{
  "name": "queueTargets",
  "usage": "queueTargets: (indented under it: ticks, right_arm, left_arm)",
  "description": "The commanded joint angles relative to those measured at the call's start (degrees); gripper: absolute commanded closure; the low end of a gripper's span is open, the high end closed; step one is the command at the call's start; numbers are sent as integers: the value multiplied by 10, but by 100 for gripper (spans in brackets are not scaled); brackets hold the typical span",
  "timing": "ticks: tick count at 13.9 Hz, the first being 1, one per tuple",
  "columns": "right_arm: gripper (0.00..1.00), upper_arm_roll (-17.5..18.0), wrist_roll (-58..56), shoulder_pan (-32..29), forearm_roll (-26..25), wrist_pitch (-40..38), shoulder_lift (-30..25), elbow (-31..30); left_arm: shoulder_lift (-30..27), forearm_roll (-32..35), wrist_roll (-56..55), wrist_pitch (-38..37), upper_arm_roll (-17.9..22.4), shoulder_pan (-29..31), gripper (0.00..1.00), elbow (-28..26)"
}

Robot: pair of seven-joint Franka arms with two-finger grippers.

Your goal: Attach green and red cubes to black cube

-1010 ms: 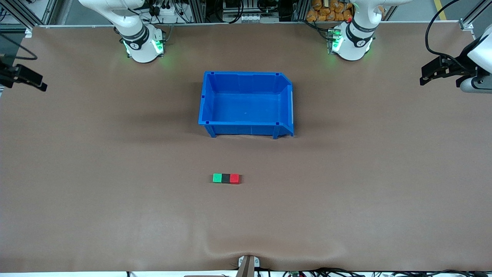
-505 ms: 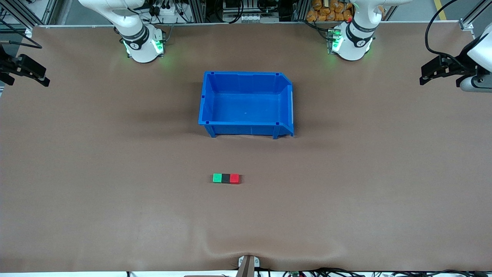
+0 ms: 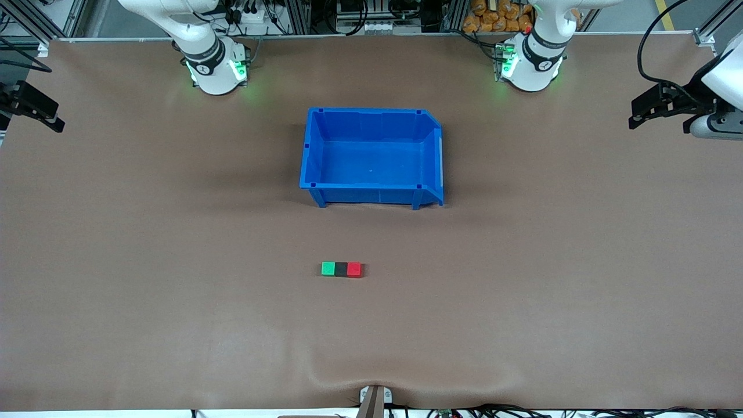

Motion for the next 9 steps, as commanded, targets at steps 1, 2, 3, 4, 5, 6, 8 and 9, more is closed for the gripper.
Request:
queueTargets:
  ticks: [1, 2, 3, 4, 5, 6, 8, 9]
  right_arm:
    - [0, 0, -7, 7, -1, -14, 19, 34]
    - [0, 0, -7, 7, -1, -14, 19, 34]
    - [0, 0, -7, 8, -1, -14, 20, 34]
    - [0, 0, -7, 10, -1, -15, 20, 34]
    - [0, 0, -7, 18, -1, -22, 20, 33]
    - [0, 0, -7, 24, -1, -32, 20, 33]
    - [0, 0, -7, 32, -1, -48, 20, 33]
    - [0, 0, -7, 32, -1, -48, 20, 33]
  left_arm:
    - [2, -9, 6, 6, -9, 4, 0, 5]
    - [2, -8, 7, 6, -9, 4, 0, 4]
    - [2, -5, 9, 6, -9, 4, 0, 3]
    - [3, -2, 13, 6, -9, 4, 0, 3]
    - [4, -1, 17, 6, -10, 4, 0, 2]
    - [4, -1, 21, 6, -10, 4, 0, 2]
    - [5, -1, 24, 7, -10, 4, 0, 2]
    - [5, -1, 24, 7, -10, 4, 0, 2]
